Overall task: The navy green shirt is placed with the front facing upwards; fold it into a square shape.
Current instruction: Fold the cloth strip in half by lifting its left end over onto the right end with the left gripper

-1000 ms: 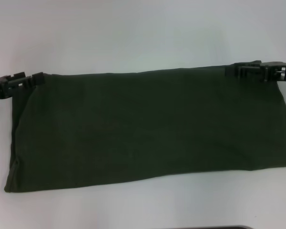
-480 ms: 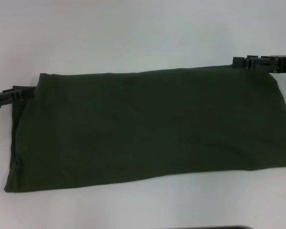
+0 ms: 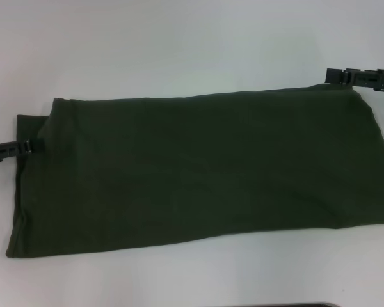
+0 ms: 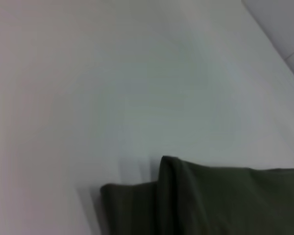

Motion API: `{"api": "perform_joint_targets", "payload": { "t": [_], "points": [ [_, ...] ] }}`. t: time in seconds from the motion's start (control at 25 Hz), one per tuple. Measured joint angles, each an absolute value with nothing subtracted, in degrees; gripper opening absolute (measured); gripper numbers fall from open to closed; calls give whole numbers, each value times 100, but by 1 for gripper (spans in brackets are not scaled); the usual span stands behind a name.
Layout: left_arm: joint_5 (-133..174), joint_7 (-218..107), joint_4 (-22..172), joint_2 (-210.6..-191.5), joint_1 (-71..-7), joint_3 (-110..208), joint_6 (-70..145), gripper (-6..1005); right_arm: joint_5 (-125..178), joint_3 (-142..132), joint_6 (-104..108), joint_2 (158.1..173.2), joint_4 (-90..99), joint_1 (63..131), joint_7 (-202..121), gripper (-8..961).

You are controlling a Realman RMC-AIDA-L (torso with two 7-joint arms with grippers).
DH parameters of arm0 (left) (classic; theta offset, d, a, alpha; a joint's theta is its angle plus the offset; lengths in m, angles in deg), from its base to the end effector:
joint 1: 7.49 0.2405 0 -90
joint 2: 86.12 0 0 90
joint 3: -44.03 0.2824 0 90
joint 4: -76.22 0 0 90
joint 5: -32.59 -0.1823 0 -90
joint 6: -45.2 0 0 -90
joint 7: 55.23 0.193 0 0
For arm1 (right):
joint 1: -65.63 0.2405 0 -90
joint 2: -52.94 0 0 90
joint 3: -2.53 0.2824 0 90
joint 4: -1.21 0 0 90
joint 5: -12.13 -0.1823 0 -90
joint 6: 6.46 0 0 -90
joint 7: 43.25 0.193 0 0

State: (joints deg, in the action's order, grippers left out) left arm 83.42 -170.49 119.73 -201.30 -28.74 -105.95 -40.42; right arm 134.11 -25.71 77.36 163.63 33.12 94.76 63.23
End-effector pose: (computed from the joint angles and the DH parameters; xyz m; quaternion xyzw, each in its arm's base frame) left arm -0.3606 0.3043 -0.0064 -0.7861 -0.5651 -0.1659 0.1874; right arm 0.3228 0.3555 0.0062 -0.8177 0.4940 0.2321 0.1829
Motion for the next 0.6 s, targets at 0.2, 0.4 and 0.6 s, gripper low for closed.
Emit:
{"api": "perform_joint_targets", "payload": {
  "t": [0.2,0.4,0.6],
  "points": [
    [8281,-17120,11951,-20136,-2891,-10592,-3949,879,13410,-2560,7736,16357,3312,9453,6325,944],
    [8201,-17230,11908,-20122,-2899,-10571,-3732,879,13410,-2559,7736,16358,3312,9444,6327,945],
    [8127,-17293,11894,-20135,-2918,-10570,-3484,878,13410,-2550,7734,16359,3312,9444,6328,945]
  ]
}}
